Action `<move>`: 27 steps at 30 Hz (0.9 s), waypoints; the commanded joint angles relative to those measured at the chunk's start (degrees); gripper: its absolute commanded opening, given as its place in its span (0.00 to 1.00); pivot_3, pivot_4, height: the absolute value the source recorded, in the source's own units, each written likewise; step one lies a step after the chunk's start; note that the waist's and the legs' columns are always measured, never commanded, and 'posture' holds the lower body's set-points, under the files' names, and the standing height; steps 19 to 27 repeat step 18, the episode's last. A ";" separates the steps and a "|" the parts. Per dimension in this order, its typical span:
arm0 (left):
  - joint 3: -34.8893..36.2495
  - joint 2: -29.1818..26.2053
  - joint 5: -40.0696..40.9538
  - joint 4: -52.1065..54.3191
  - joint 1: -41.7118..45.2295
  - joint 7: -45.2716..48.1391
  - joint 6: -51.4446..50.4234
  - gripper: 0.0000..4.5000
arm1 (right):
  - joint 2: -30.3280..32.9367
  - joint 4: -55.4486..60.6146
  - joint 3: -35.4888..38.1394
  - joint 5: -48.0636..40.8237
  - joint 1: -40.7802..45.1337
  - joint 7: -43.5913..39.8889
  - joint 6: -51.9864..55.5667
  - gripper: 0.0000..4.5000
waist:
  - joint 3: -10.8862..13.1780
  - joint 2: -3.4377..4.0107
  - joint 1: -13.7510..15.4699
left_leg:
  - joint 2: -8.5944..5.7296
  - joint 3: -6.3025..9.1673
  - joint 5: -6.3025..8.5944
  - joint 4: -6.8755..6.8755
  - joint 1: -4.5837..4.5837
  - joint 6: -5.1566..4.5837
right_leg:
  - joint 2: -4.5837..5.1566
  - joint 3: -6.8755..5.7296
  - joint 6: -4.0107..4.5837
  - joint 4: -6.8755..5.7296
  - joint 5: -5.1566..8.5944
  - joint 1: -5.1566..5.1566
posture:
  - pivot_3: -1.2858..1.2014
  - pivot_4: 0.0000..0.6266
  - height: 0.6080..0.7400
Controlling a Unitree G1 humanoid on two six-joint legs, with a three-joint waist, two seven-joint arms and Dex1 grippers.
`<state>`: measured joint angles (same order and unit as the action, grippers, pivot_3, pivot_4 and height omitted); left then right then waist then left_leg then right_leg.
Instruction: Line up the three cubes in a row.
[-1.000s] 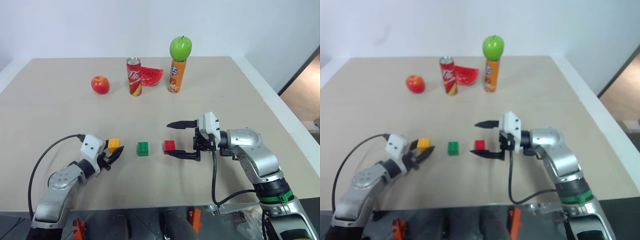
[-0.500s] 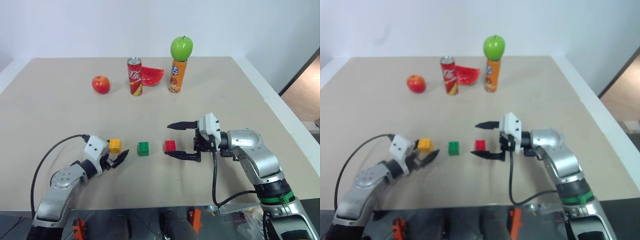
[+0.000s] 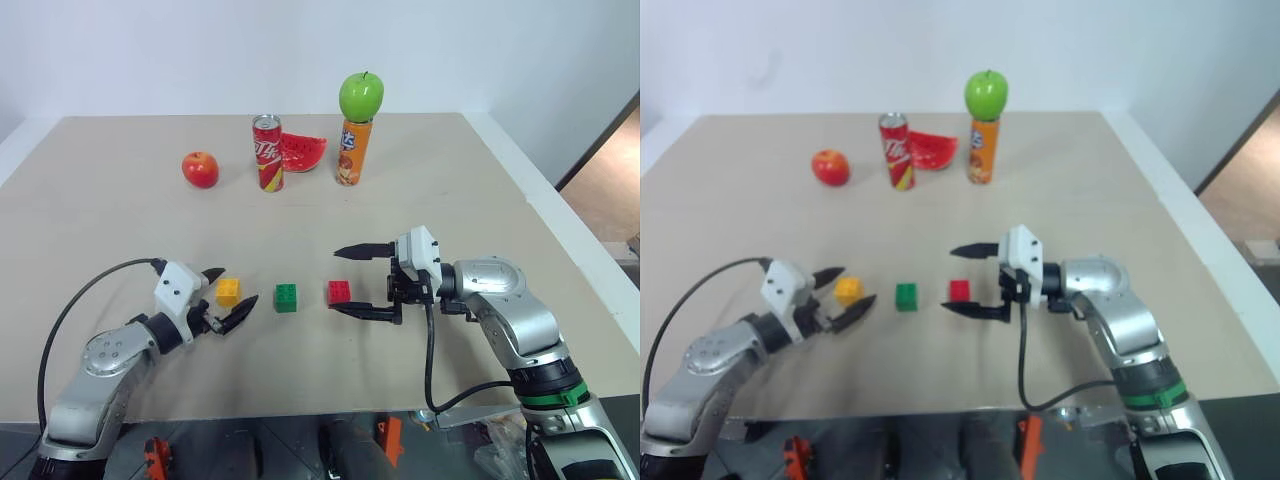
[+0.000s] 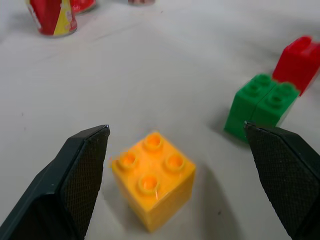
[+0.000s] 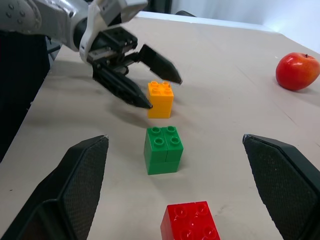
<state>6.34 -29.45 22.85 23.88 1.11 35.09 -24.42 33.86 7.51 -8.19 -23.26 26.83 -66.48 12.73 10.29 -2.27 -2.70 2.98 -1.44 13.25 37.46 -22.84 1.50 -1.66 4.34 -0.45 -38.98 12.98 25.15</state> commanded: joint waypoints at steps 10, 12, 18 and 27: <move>10.57 -8.60 8.52 -2.43 5.02 6.33 -2.76 0.99 | 2.55 -5.59 4.60 -0.22 1.65 -1.08 -1.89 1.00 | 0.00 0.00 0.00 | 0.00 0.01 0.00 0.00 0.00 0.00 | -0.02 -0.02 0.03 0.00 0.01 0.00 | 0.52 0.24 1.00; 11.14 -10.74 7.94 -4.20 4.04 8.62 -1.12 0.99 | 3.49 -6.71 5.29 -0.30 1.16 -1.86 -2.76 1.00 | 0.01 0.01 0.00 | -0.02 -0.01 0.00 0.00 0.00 0.00 | 0.00 -0.02 0.06 0.00 0.03 0.01 | 0.52 0.24 1.00; 12.52 -12.64 3.48 -9.29 1.63 10.48 6.44 0.99 | 4.59 -8.29 7.00 -0.38 0.02 -2.23 -4.02 1.00 | 0.01 0.01 -0.01 | 0.02 -0.06 0.01 -0.12 -0.02 0.00 | 0.00 0.00 0.10 0.01 0.11 0.08 | 0.52 0.24 1.00; 12.52 -12.64 3.48 -9.29 1.63 10.48 6.44 0.99 | 4.59 -8.29 7.00 -0.38 0.02 -2.23 -4.02 1.00 | 0.01 0.01 -0.01 | 0.02 -0.06 0.01 -0.12 -0.02 0.00 | 0.00 0.00 0.10 0.01 0.11 0.08 | 0.52 0.24 1.00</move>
